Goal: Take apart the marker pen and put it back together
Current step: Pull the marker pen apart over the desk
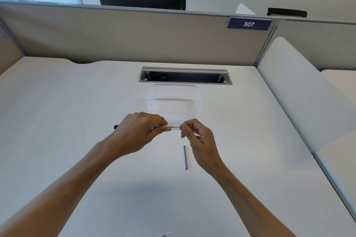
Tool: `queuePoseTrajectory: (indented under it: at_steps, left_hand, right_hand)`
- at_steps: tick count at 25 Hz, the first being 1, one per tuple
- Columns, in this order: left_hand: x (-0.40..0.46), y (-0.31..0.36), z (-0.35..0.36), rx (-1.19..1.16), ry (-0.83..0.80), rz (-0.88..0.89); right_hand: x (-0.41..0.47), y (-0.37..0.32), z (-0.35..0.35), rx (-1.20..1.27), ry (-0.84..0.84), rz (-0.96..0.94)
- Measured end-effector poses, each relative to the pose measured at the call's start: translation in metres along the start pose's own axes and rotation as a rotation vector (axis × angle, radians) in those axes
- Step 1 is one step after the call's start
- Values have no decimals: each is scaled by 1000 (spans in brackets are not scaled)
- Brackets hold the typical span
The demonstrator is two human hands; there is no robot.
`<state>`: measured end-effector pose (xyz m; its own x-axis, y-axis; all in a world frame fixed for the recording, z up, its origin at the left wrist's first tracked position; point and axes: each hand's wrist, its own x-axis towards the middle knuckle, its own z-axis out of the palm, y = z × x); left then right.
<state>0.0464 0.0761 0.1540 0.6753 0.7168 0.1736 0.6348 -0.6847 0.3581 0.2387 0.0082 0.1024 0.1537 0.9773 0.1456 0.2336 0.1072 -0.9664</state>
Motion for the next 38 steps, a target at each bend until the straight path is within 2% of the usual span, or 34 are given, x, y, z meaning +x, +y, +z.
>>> queuePoseTrajectory:
  at_steps: [7, 13, 29, 33, 38]
  left_hand:
    - [-3, 2, 4, 73, 7, 55]
    - [-3, 4, -5, 189, 92, 177]
    - [-1, 4, -8, 249, 102, 200]
    - [-1, 6, -7, 256, 102, 199]
    - [-1, 5, -6, 280, 74, 204]
  right_hand:
    - [1, -4, -2, -4, 12, 41]
    - [5, -12, -5, -42, 60, 15]
    - [6, -15, -19, 7, -32, -31]
    - [5, -16, -17, -89, 4, 7]
    - [5, -14, -16, -83, -22, -77]
